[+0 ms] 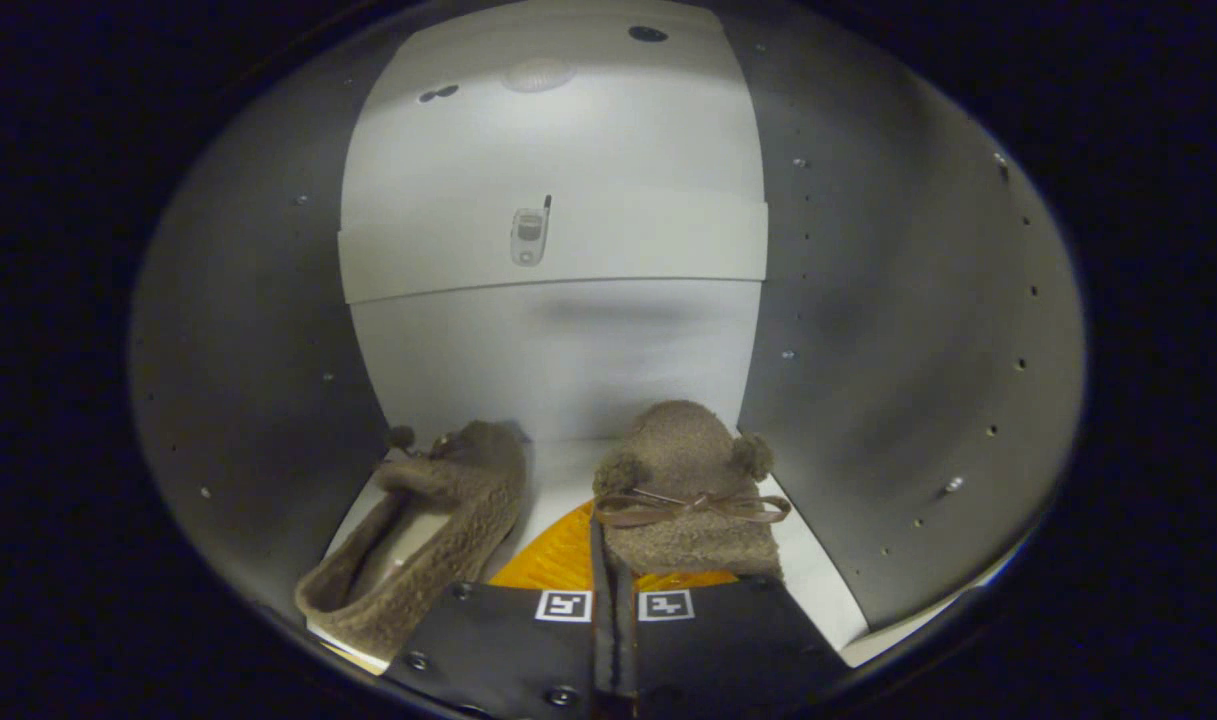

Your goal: Open the shoe cabinet door, grab the shoes and put them into the shoe cabinet, then close the shoe cabinet door.

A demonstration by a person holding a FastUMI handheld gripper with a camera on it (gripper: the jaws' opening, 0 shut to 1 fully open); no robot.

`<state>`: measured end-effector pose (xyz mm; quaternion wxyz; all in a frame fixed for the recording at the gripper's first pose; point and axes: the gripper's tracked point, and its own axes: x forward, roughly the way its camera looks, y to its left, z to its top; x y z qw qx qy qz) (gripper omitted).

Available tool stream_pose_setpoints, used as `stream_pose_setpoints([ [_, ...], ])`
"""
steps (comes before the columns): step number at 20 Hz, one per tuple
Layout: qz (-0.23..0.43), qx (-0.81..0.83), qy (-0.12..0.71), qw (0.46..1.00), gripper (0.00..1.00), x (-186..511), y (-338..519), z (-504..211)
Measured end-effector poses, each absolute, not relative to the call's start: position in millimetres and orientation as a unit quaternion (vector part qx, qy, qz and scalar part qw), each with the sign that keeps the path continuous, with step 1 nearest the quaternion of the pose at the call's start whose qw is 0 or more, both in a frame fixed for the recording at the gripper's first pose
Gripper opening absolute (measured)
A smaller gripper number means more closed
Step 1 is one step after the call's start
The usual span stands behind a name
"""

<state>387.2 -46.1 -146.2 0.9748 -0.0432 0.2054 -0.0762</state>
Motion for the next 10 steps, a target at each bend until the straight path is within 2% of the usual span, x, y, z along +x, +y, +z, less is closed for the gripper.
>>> stream_pose_setpoints([
  [10,-0.079,-0.016,0.232,0.969,0.04,413,-51,-158],
])
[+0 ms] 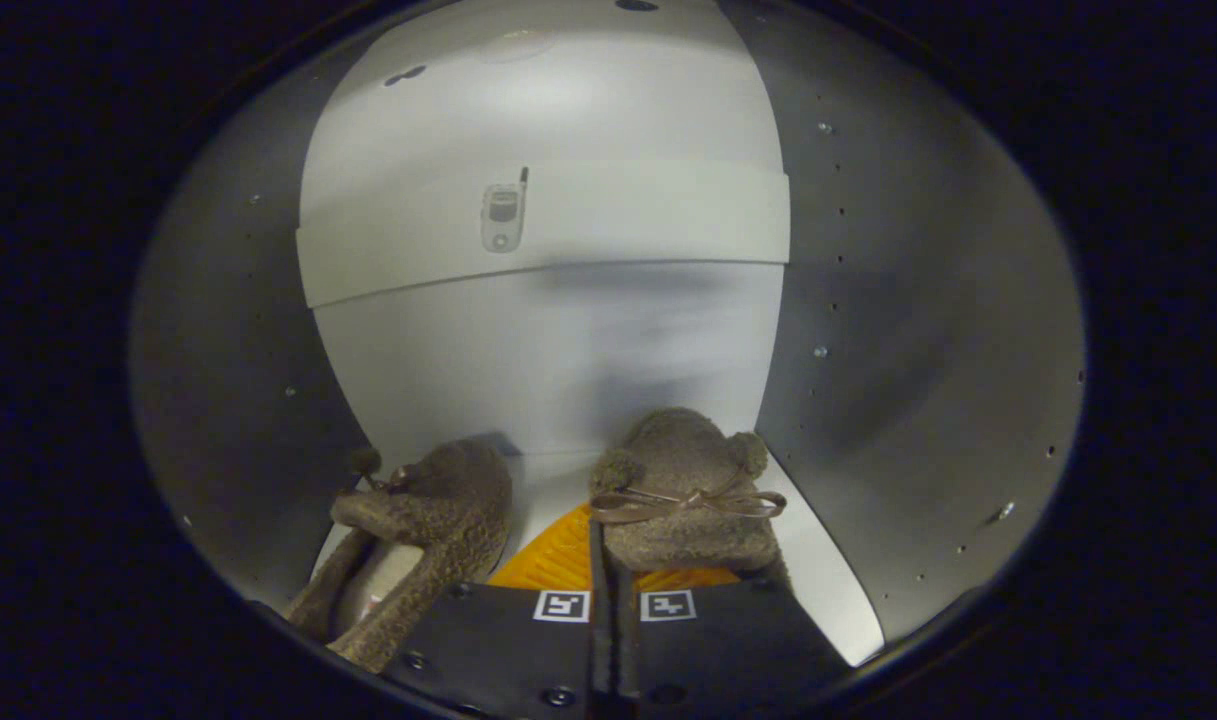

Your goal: Open the shoe cabinet door, grab the shoes and put them into the shoe cabinet, then close the shoe cabinet door.

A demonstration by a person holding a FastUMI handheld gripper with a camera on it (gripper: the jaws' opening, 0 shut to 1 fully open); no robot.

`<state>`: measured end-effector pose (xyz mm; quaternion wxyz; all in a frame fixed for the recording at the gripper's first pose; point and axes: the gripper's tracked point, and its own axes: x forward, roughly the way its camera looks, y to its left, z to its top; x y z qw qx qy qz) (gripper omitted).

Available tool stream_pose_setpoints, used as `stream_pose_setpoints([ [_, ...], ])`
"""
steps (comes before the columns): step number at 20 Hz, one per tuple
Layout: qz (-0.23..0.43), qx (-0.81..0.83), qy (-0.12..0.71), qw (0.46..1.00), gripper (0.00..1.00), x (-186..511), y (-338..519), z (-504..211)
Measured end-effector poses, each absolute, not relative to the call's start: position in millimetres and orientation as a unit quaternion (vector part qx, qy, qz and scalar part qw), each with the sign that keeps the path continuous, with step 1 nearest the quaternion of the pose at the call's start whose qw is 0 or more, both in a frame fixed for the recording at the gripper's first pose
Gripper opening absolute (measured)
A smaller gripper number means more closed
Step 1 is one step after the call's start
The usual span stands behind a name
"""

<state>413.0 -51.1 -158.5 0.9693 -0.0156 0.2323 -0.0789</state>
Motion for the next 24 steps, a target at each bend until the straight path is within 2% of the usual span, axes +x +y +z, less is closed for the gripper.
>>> stream_pose_setpoints([
  [1,-0.08,-0.018,0.23,0.97,0.04,413,-50,-158],
  [4,-0.086,-0.025,0.237,0.967,0.19,409,-50,-162],
  [5,-0.086,-0.027,0.238,0.967,0.19,410,-50,-164],
  [14,-0.079,-0.032,0.233,0.969,0.75,389,-35,-153],
  [17,-0.082,-0.029,0.23,0.969,0.79,379,-36,-146],
  [24,-0.081,-0.025,0.244,0.966,0.8,354,-30,-146],
])
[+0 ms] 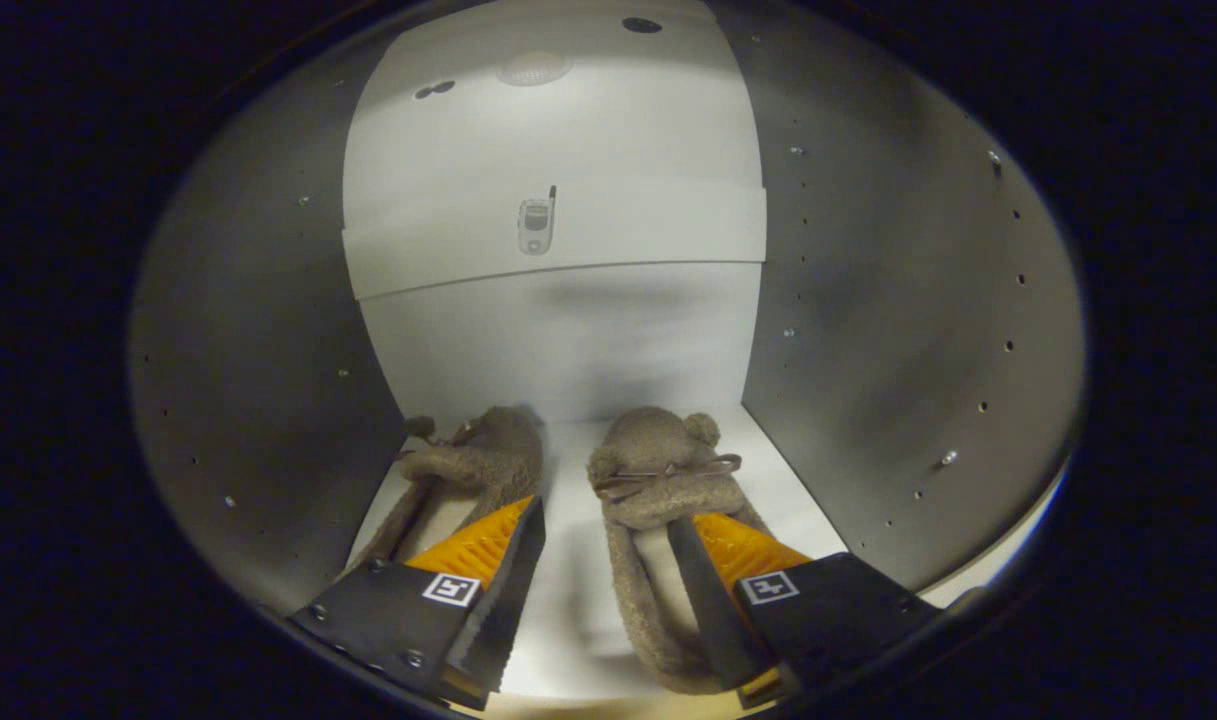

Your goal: Open the shoe cabinet door, grab the shoes and put them into the shoe cabinet, then close the shoe cabinet door.

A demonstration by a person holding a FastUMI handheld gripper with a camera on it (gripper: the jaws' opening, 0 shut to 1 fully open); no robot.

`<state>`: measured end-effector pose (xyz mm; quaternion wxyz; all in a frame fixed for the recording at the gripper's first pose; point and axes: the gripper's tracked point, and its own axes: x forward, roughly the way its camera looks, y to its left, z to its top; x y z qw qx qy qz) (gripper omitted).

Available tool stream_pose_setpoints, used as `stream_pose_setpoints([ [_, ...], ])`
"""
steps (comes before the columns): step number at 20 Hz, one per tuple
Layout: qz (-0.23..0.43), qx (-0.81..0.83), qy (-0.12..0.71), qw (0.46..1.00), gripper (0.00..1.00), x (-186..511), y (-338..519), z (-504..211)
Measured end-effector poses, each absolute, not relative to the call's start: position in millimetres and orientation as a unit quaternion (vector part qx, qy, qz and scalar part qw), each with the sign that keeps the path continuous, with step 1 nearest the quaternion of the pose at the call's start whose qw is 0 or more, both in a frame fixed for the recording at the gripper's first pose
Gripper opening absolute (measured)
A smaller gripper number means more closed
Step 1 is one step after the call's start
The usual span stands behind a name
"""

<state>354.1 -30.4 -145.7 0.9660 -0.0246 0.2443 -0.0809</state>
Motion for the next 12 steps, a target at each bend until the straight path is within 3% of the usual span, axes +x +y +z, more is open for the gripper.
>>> stream_pose_setpoints([
  [5,-0.08,-0.035,0.247,0.965,0.89,340,-29,-140],
  [12,-0.078,-0.032,0.216,0.973,0.89,313,-23,-110],
])
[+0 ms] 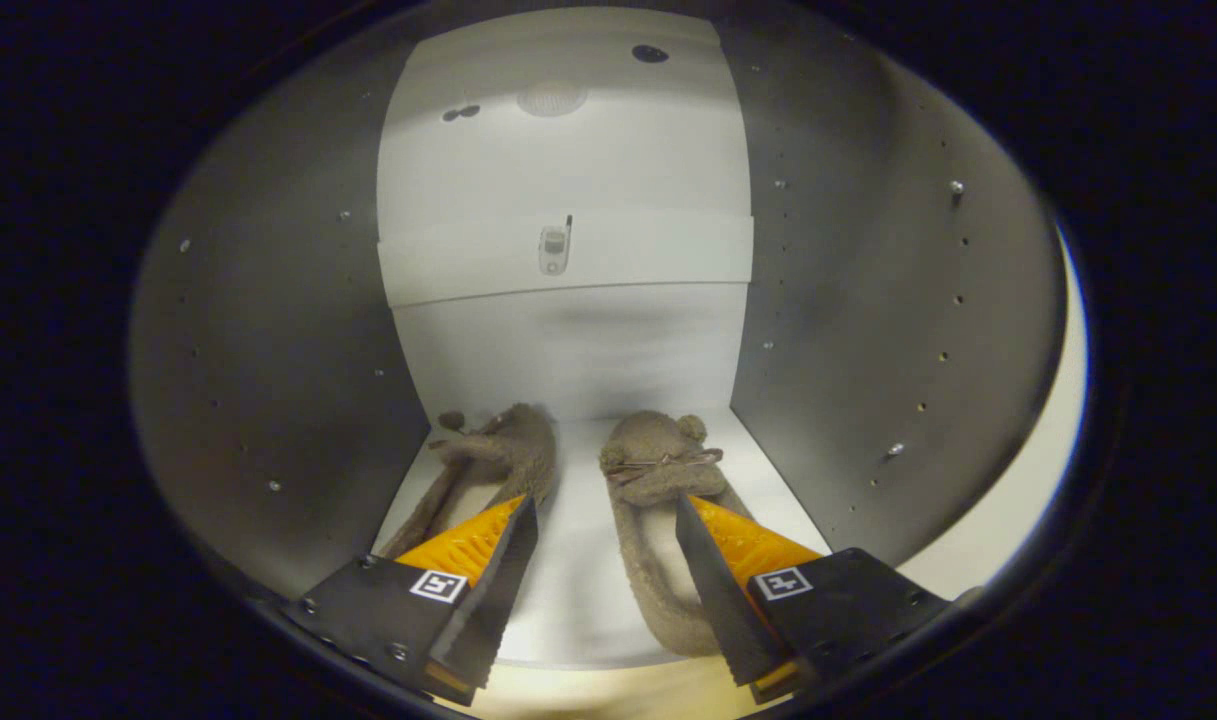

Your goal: Open the shoe cabinet door, grab the shoes and put them into the shoe cabinet, then close the shoe cabinet door.

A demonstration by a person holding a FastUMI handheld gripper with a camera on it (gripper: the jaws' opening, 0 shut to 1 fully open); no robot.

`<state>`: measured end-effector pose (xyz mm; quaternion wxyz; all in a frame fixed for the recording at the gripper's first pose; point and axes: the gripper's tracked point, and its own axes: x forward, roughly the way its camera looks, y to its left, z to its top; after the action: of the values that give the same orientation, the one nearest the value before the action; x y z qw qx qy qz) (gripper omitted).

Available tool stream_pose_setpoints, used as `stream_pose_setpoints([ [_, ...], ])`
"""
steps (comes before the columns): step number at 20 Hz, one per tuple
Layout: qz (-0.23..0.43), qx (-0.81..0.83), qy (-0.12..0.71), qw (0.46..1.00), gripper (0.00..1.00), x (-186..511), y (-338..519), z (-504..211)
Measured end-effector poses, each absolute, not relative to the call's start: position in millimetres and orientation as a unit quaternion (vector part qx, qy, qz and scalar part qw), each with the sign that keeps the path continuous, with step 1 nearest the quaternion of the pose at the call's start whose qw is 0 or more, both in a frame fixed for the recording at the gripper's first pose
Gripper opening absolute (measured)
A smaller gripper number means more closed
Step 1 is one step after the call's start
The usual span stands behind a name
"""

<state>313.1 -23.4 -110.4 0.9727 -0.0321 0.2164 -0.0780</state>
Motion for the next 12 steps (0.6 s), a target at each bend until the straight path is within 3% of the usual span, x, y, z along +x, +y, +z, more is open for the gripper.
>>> stream_pose_setpoints([
  [5,-0.066,-0.035,0.185,0.98,0.89,257,-17,-77],
  [12,-0.049,-0.037,0.142,0.988,0.89,124,-19,-30],
])
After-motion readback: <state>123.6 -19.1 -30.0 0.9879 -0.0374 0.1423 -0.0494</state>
